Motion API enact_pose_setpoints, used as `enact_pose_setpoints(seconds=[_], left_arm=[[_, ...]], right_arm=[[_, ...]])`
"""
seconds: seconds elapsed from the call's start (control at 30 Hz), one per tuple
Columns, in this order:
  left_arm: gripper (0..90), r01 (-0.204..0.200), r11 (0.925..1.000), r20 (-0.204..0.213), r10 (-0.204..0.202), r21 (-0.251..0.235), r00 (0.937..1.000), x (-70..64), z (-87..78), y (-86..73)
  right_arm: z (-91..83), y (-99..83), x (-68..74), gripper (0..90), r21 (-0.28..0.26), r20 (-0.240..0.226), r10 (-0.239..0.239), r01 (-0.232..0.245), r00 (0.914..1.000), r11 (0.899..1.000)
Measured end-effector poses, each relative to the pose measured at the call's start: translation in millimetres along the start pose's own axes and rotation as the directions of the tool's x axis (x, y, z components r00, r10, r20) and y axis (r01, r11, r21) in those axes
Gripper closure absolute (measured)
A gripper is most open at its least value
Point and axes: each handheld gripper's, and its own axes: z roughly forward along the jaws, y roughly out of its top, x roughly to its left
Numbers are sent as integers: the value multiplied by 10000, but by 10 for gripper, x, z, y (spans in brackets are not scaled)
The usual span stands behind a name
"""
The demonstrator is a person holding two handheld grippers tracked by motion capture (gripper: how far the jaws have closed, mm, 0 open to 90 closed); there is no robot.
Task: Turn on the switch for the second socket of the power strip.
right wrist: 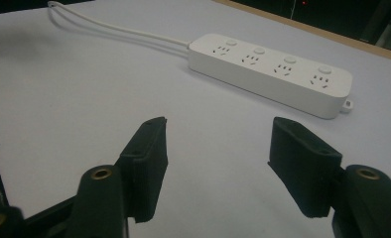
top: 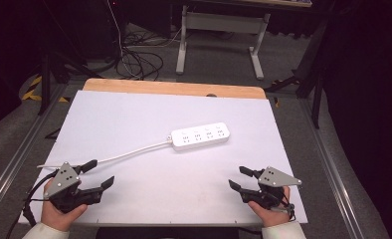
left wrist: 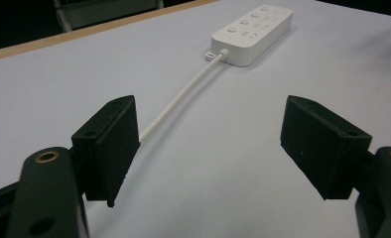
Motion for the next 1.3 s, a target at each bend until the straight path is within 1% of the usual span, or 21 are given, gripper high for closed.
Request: enact_pose_setpoints(seconds=[0.07, 0.2, 0.53, 0.6, 0.67, 0.7, 0.97, 1.03, 1.07, 1.13, 1.2, 1.3], left_arm=[[236, -32, 10000, -27, 32, -5, 10000, -3, -2, 2], [236, -107, 9999, -50, 107, 2, 9999, -5, -7, 6], [235, -112, 9999, -102, 112, 15, 9999, -8, -18, 4], [236, -147, 9999, -128, 148, 27, 9998, -11, -19, 6], [236, -266, 9996, -204, 267, 55, 9994, -9, -25, 8], [236, -198, 9998, -197, 199, 42, 9996, -13, -25, 7], [235, -273, 9996, -246, 275, 83, 9993, -11, -26, 8], [235, -272, 9996, -245, 274, 94, 9993, -13, -25, 8], [235, -269, 9996, -245, 272, 98, 9993, -13, -24, 8], [235, -212, 9997, -238, 214, 97, 9995, -18, -22, 7], [235, -252, 9996, -268, 255, 124, 9993, -17, -22, 7], [235, -275, 9995, -316, 279, 123, 9991, -20, -21, 7]], right_arm=[[0, 0, -2, 410, -13, -33, 18, -18, 10000, 10000], [-2, -3, -7, 403, -36, 47, 34, -34, 10000, 10000], [4, 3, 1, 400, 6, 53, -12, 12, 10000, 10000], [5, 6, 3, 400, 6, 86, -64, 64, 9999, 10000], [6, 6, 4, 400, -23, 89, -80, 80, 9999, 10000], [4, 7, 6, 401, -9, 111, -112, 113, 9999, 9999], [9, 18, 2, 418, 74, 143, -151, 150, 9998, 9999], [12, 29, 3, 429, 70, 168, -141, 139, 9998, 9999], [24, 47, -2, 440, 240, 112, -91, 89, 9999, 9997], [33, 69, 0, 472, 417, 155, -189, 182, 9997, 9990], [38, 97, 4, 497, 544, 193, -287, 276, 9994, 9981], [44, 125, 4, 516, 616, 135, -358, 349, 9993, 9975]])
